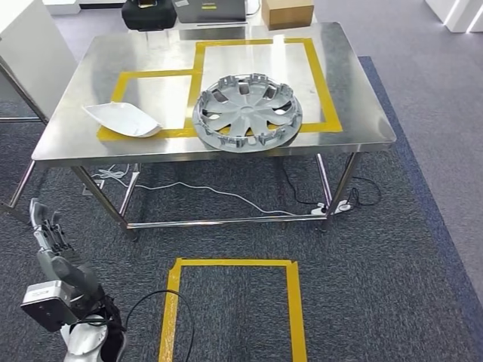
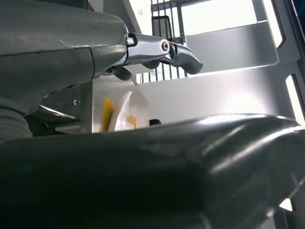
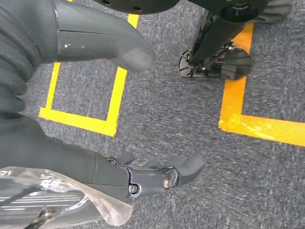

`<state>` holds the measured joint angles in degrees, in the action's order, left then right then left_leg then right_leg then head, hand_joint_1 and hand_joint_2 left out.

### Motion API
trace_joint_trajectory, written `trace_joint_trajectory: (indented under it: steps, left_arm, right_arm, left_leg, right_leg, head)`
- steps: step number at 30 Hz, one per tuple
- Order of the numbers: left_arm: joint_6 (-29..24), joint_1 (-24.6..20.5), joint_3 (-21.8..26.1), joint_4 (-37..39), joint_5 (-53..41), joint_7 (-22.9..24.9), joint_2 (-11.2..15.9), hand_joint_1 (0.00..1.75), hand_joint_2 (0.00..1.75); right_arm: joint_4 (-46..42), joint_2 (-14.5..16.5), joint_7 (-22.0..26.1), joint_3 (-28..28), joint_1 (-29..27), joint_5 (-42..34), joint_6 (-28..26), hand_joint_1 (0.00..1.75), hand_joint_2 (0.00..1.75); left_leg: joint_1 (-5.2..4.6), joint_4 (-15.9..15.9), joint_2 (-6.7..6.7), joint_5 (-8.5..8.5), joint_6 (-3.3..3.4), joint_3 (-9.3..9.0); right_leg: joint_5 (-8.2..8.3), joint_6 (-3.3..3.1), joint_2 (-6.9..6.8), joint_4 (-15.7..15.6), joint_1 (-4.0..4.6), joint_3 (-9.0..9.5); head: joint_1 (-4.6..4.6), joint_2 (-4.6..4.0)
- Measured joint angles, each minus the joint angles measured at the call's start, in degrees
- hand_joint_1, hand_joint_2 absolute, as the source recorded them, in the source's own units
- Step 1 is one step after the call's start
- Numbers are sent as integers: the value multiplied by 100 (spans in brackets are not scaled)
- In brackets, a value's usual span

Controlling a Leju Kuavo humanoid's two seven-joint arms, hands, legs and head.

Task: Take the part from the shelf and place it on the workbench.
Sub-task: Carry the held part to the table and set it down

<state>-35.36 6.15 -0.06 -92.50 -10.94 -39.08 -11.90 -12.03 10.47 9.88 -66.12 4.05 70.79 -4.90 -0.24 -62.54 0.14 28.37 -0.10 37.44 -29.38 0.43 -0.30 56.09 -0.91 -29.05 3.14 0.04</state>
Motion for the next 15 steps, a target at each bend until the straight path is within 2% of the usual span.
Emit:
trace_joint_trajectory:
  steps: [2, 3, 4, 5, 6, 7, 8, 9, 10, 11, 12, 13, 14, 15]
  left_arm:
    - [0, 9, 2, 0, 7, 0, 3, 0, 0]
    - [0, 16, 2, 0, 10, 0, 4, 0, 0]
    - [0, 23, 3, 0, 13, 0, 4, 0, 0]
    - [0, 28, 3, 0, 14, 0, 5, 0, 0]
    - [0, 30, 4, 0, 15, 0, 5, 0, 0]
    - [1, 28, 4, -1, 15, 0, 5, 0, 0]
    - [2, 26, 3, -3, 16, 0, 4, 0, 0]
    - [3, 28, 3, -5, 19, 0, 3, 0, 0]
    - [4, 29, 4, -7, 24, 0, 3, 0, 0]
    - [7, 35, 5, -9, 32, 0, 3, 0, 0]
    - [12, 40, 8, -9, 42, 0, 1, 0, 0]
    - [20, 42, 9, -9, 50, 0, -3, 0, 0]
    - [28, 44, 10, -9, 57, 0, -10, 0, 0]
    - [34, 48, 10, -9, 61, 0, -19, 0, 0]
  right_arm:
    - [-1, -1, 5, 0, 8, 2, -2, 0, 175]
    - [-1, -1, 6, 0, 7, 3, -2, 0, 175]
    - [-1, -1, 7, 0, 6, 4, -2, 0, 175]
    - [-1, -1, 8, 0, 7, 4, -2, 0, 175]
    - [-1, -1, 10, 0, 8, 4, -2, 0, 175]
    - [-1, 0, 12, 0, 8, 5, -2, 0, 175]
    - [-1, 1, 14, 0, 9, 6, -2, 0, 175]
    - [-1, 1, 16, 0, 9, 8, -2, 0, 175]
    - [-1, 2, 17, 0, 9, 11, -2, 0, 175]
    - [-1, 2, 17, 0, 7, 14, -1, 0, 175]
    - [-1, 1, 17, 0, 3, 16, -1, 0, 175]
    - [-1, -1, 16, 0, -2, 18, -1, 0, 175]
    - [-1, -2, 16, 0, -6, 19, -2, 0, 175]
    - [-1, -4, 16, 0, -8, 19, -3, 0, 175]
  left_leg:
    - [25, -758, 0, 508, -48, 178]
    - [34, -1045, 0, 619, -60, 206]
    - [38, -1156, 0, 599, -62, 154]
    - [41, -1061, 0, 475, -55, 11]
    - [41, -761, -1, 309, -36, -229]
    - [36, -335, -4, 217, -5, -521]
    - [26, 95, -7, 187, 25, -797]
    - [11, 415, -10, 199, 51, -989]
    - [-7, 597, -13, 239, 73, -1079]
    - [-24, 651, -13, 218, 93, -1085]
    - [-16, 668, -7, 162, 124, -1049]
    - [-6, 693, 2, 98, 165, -1006]
    - [7, 717, 14, 25, 210, -949]
    - [21, 737, 25, -49, 247, -880]
  right_leg:
    - [98, -42, -14, 32, 9, -144]
    - [146, -45, -21, 52, 13, -228]
    - [192, -44, -28, 75, 15, -315]
    - [237, -40, -31, 102, 16, -400]
    - [277, -33, -30, 127, 18, -474]
    - [314, -20, -28, 149, 20, -535]
    - [352, 3, -25, 164, 23, -578]
    - [397, 35, -24, 164, 24, -602]
    - [444, 73, -25, 152, 19, -616]
    - [498, 116, -25, 132, 14, -622]
    - [532, 156, -23, 115, 6, -639]
    - [481, 189, -15, 138, 4, -678]
    - [330, 217, -4, 242, 5, -744]
    - [76, 236, 7, 464, 6, -834]
  head:
    - [10, 0]
    - [11, 0]
    - [11, 0]
    - [12, 0]
    - [12, 0]
    - [11, 0]
    - [8, 0]
    - [6, 0]
    - [7, 0]
    - [4, 0]
    - [8, 0]
    - [5, 0]
    - [-8, 0]
    - [-21, 0]
